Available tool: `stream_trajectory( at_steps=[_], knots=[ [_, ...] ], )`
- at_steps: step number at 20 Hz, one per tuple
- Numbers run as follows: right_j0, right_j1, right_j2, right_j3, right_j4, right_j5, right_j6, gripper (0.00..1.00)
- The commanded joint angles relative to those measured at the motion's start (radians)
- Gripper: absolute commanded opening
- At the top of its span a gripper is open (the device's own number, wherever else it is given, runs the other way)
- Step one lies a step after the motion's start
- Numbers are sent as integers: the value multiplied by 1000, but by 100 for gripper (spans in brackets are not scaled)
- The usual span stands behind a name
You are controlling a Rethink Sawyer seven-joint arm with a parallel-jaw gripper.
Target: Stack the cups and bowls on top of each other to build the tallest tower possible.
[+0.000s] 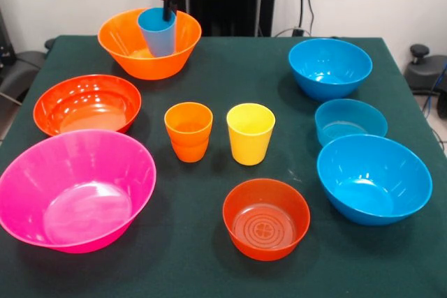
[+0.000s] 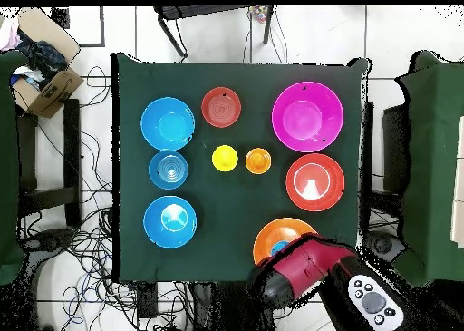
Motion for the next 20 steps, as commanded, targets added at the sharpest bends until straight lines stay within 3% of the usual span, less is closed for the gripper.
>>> stream_trajectory(
  at_steps=[1,6,13,20],
  knots=[
    [45,28,-16,-97,-133,-98,42,0],
    [57,22,-18,-105,-174,-148,69,0],
    [74,41,-35,-112,-169,-216,117,0],
    [91,46,-62,-121,-140,-221,98,0]
  ],
)
